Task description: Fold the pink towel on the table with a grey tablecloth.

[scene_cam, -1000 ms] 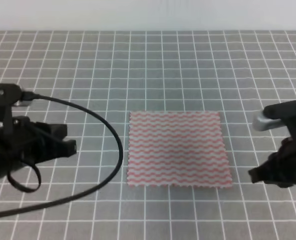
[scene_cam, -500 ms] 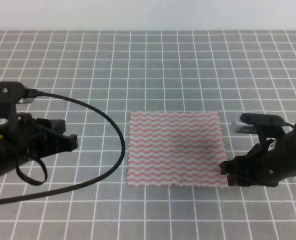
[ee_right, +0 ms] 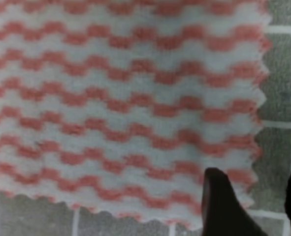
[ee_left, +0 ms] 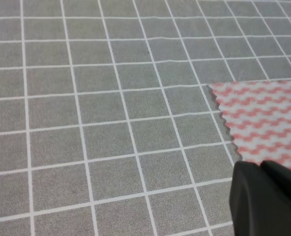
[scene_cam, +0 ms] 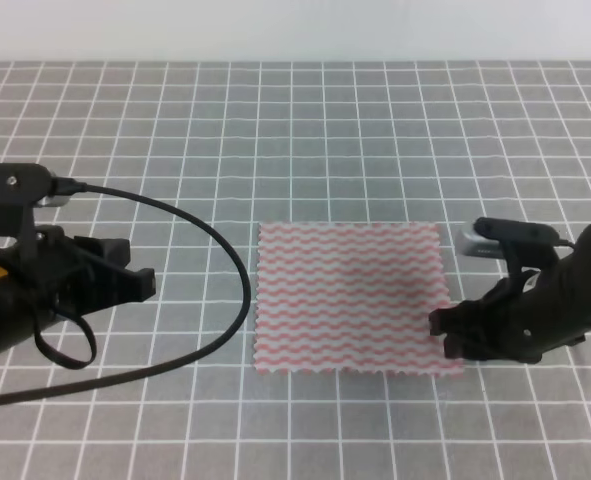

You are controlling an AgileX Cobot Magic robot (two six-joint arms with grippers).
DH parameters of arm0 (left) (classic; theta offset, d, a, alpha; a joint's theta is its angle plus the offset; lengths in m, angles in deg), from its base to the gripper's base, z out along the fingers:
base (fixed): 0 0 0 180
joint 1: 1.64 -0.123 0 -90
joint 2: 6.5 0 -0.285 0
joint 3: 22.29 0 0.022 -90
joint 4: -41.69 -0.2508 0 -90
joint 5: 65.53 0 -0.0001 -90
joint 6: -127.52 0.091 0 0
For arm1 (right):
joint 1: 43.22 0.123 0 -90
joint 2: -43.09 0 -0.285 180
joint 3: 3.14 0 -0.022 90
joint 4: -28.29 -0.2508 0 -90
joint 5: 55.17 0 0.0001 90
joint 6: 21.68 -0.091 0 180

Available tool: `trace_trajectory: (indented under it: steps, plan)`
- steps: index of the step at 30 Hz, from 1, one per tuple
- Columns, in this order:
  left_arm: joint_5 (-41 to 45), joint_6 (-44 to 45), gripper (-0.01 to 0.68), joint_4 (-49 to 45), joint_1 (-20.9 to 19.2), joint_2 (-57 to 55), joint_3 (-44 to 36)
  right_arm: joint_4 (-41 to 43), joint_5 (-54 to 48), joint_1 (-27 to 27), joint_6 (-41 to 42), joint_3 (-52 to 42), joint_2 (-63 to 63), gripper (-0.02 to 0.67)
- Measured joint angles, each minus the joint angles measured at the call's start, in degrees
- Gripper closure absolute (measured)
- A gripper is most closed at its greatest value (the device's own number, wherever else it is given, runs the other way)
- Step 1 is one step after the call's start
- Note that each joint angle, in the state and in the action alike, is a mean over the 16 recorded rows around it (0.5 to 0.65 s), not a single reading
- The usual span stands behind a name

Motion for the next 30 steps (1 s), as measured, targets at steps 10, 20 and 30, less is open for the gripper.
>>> trace_trajectory:
  steps: [10,20,30]
  plan:
    - [-0.11,0.01,0.675,0.00,-0.01,-0.05,0.00,-0.08,-1.05,0.00,0.07,1.31,1.66,0.382]
    - [-0.19,-0.03,0.675,-0.01,-0.05,-0.32,0.01,-0.14,-1.92,0.00,0.09,1.59,1.91,0.427]
    - [-0.26,-0.02,0.675,-0.04,-0.03,-0.18,0.01,-0.09,-3.59,0.00,0.85,3.30,2.26,0.534]
